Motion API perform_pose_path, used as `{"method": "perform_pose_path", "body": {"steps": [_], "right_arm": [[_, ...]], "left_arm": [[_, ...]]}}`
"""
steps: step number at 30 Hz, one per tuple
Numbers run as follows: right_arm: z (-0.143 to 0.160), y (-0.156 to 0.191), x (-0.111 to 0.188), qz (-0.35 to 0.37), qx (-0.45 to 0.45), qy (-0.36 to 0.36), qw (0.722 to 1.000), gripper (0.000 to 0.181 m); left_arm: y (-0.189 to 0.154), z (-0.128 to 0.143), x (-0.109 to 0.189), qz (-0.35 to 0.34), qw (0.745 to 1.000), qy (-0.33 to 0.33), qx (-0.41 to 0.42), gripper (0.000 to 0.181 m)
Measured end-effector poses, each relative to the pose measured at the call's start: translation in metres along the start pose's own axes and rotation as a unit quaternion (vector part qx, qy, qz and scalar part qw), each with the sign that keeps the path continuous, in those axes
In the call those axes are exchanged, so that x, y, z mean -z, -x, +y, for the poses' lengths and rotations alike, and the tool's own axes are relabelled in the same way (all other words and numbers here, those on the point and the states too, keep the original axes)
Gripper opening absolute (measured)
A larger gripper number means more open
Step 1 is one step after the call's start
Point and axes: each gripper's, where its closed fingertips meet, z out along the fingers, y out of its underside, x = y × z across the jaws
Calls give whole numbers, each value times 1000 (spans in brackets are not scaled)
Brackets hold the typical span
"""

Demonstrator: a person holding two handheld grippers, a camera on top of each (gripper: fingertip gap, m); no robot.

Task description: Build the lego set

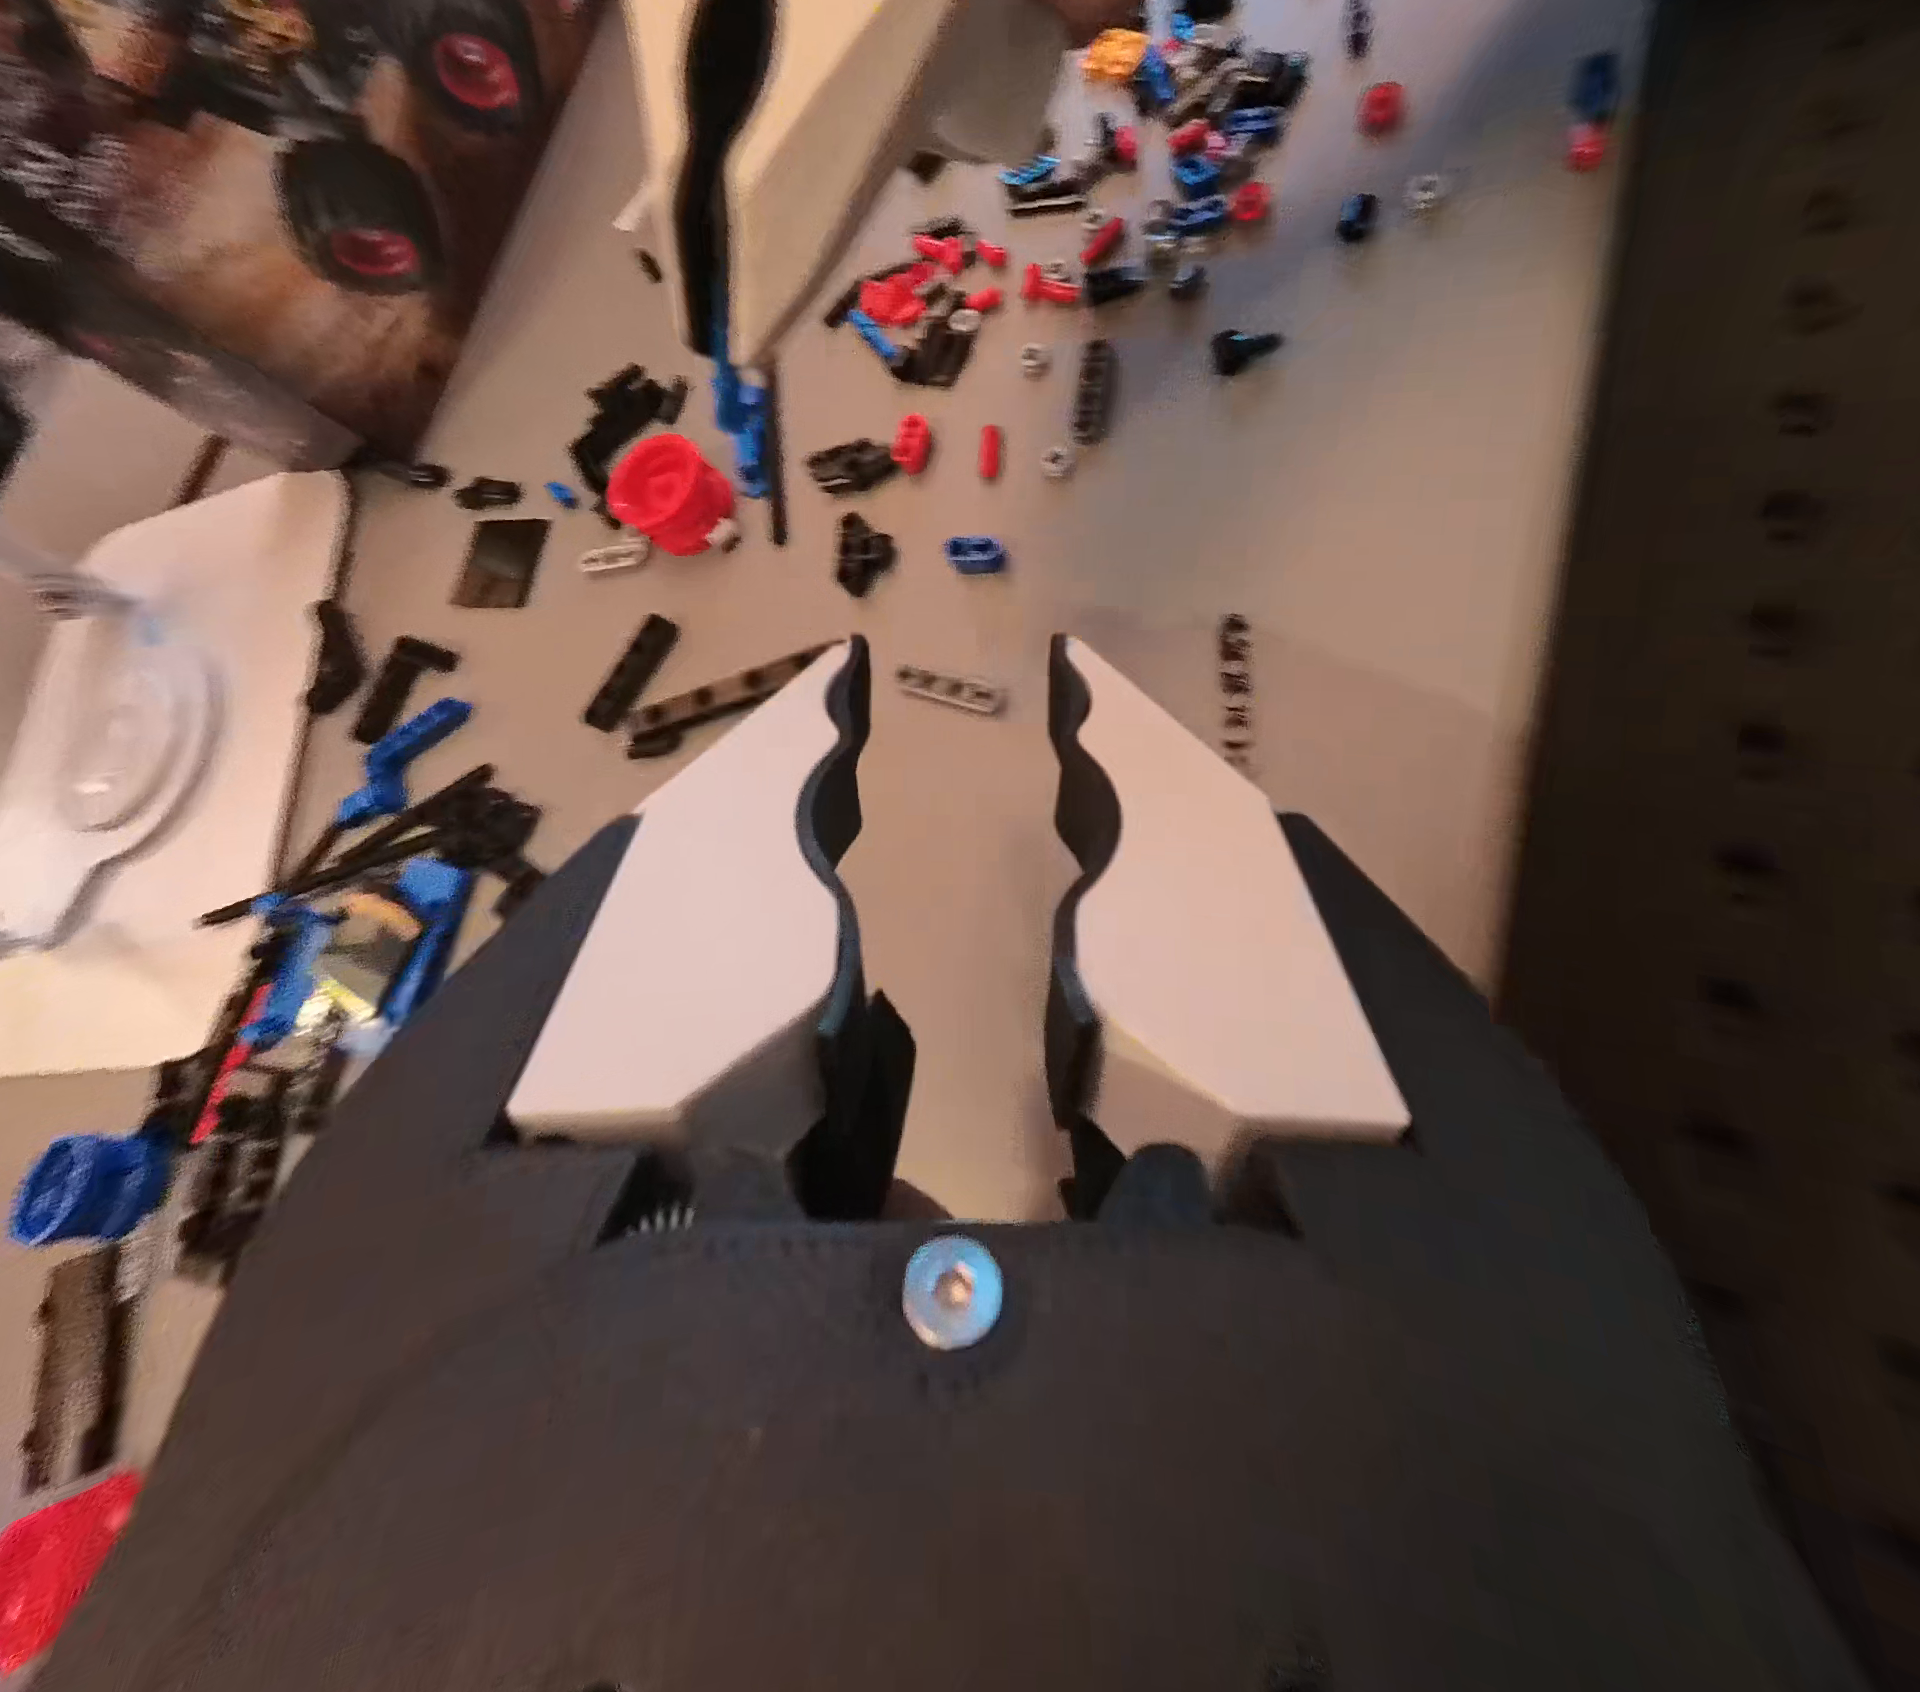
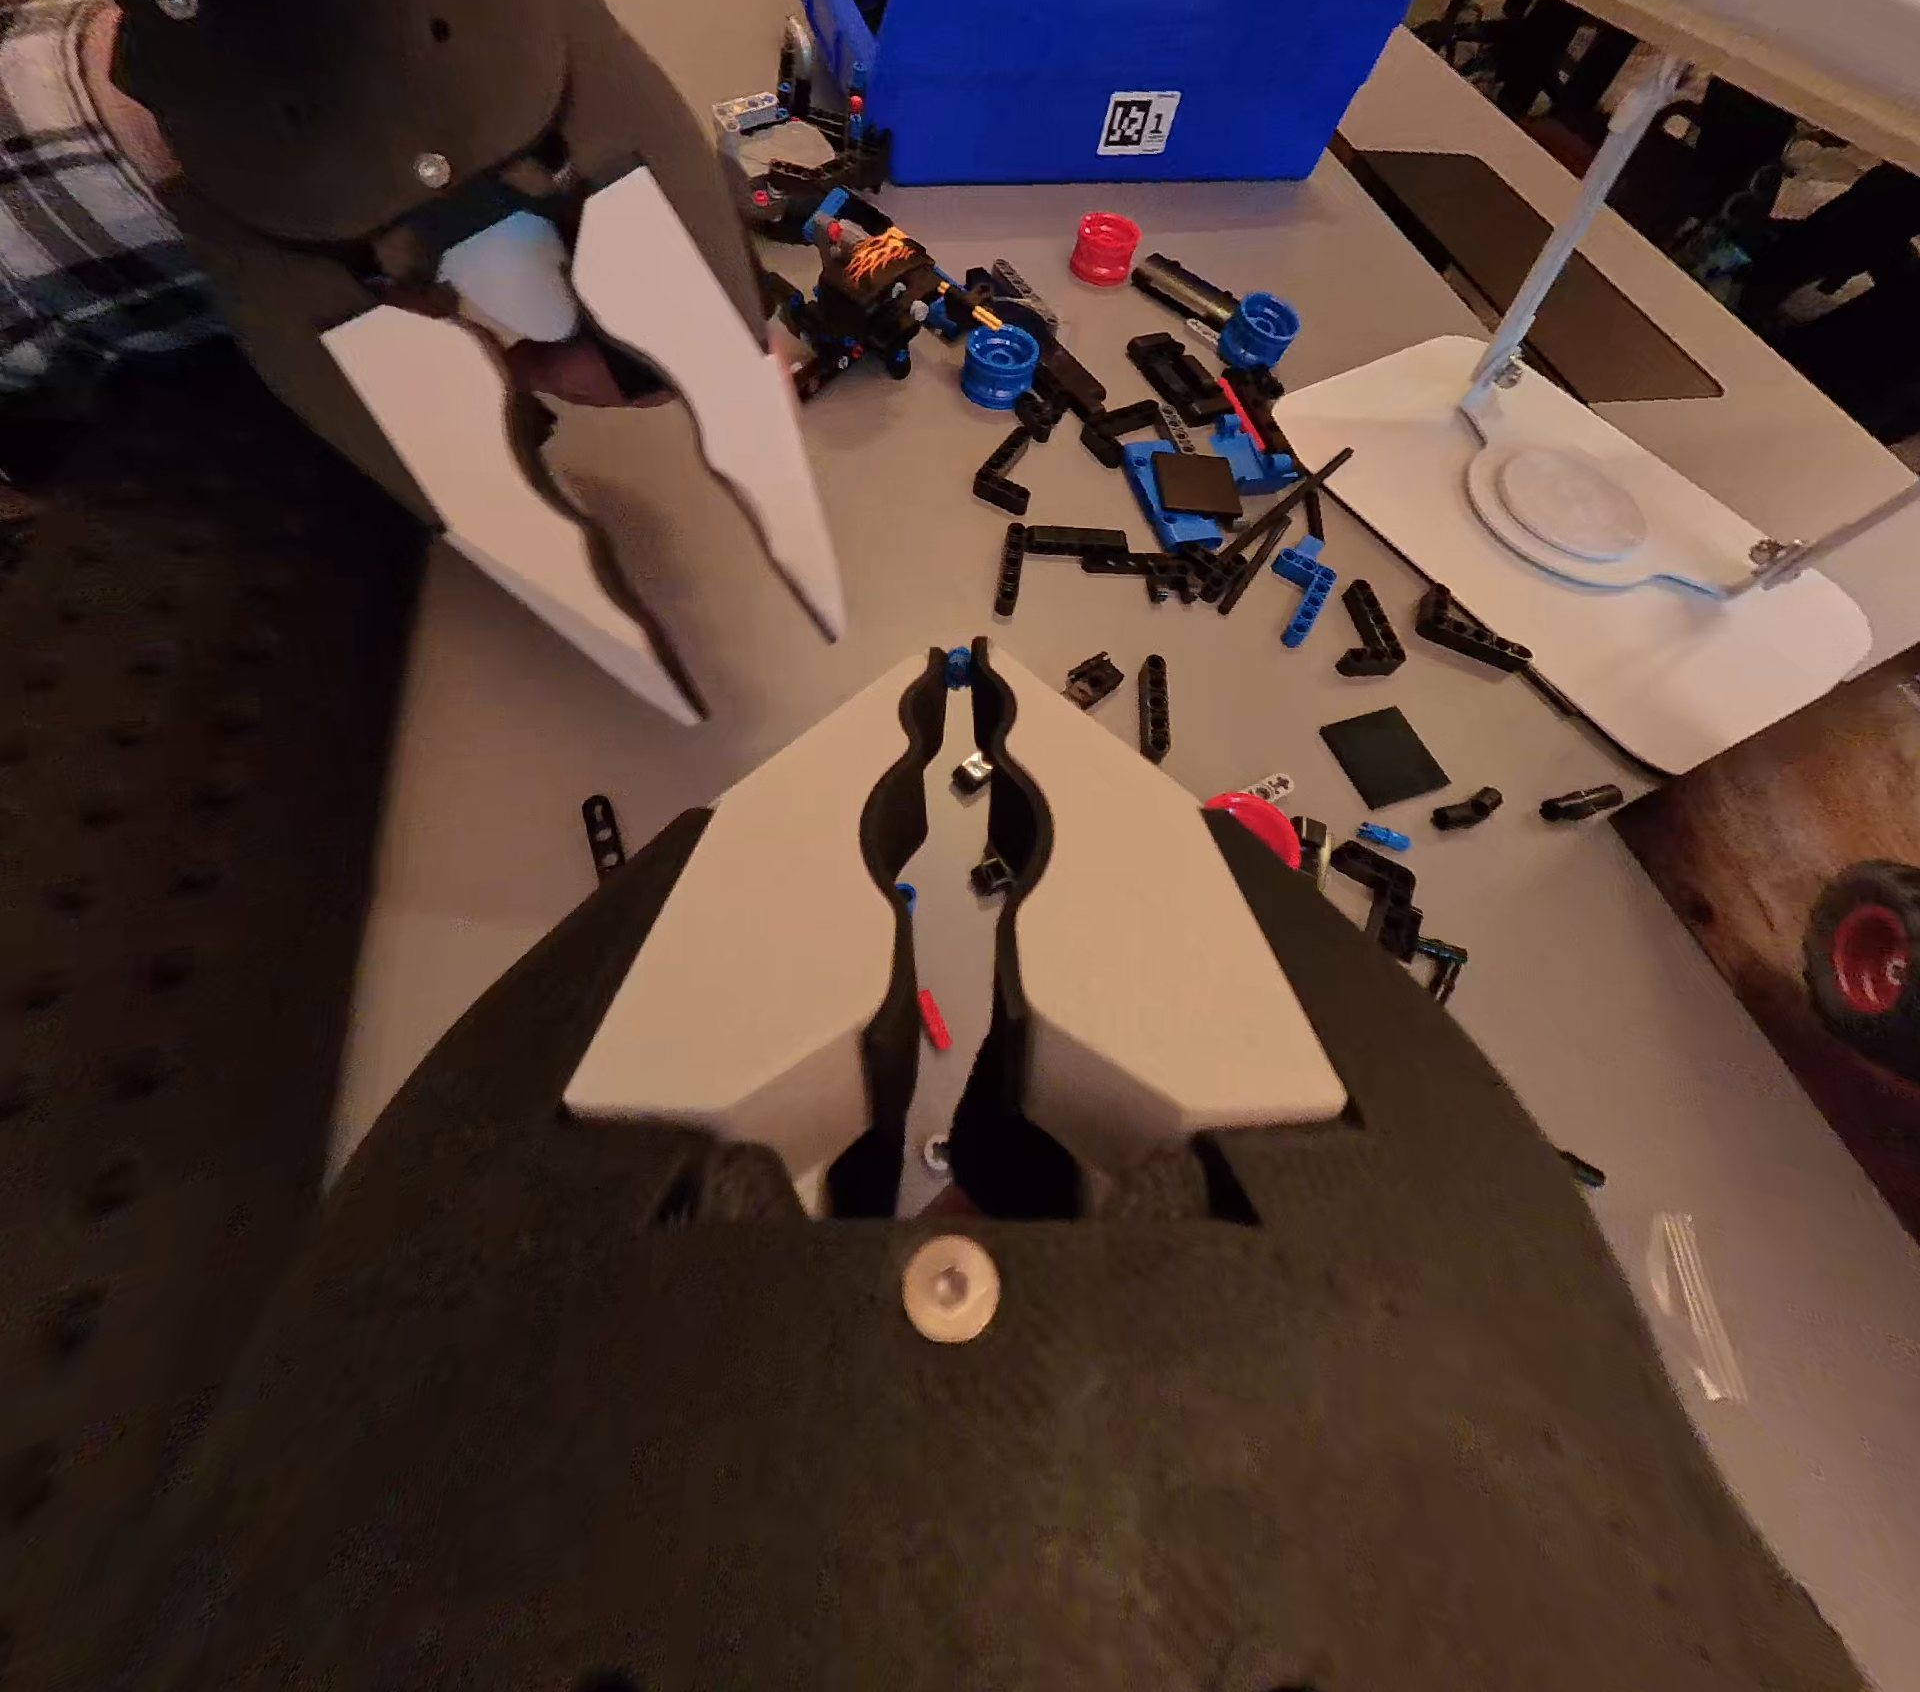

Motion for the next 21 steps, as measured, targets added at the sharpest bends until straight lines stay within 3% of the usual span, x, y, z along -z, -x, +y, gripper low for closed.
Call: {"method": "perform_pose_path", "body": {"steps": [3, 10, 16, 21], "right_arm": [[0, -1, 0, -1, -5, -5, 1000, 1], [4, 0, -3, -7, -8, -1, 1000, 1], [3, 1, -4, -11, -11, -6, 1000, 1], [4, 0, -4, -13, -16, -8, 1000, 1]], "left_arm": [[-26, 7, -1, 66, 997, 25, -13, 33], [-51, 30, -12, 122, 988, 84, -40, 26], [-65, 27, -18, 148, 984, 84, -46, 6], [-67, 24, -20, 144, 983, 92, -65, 5]]}}
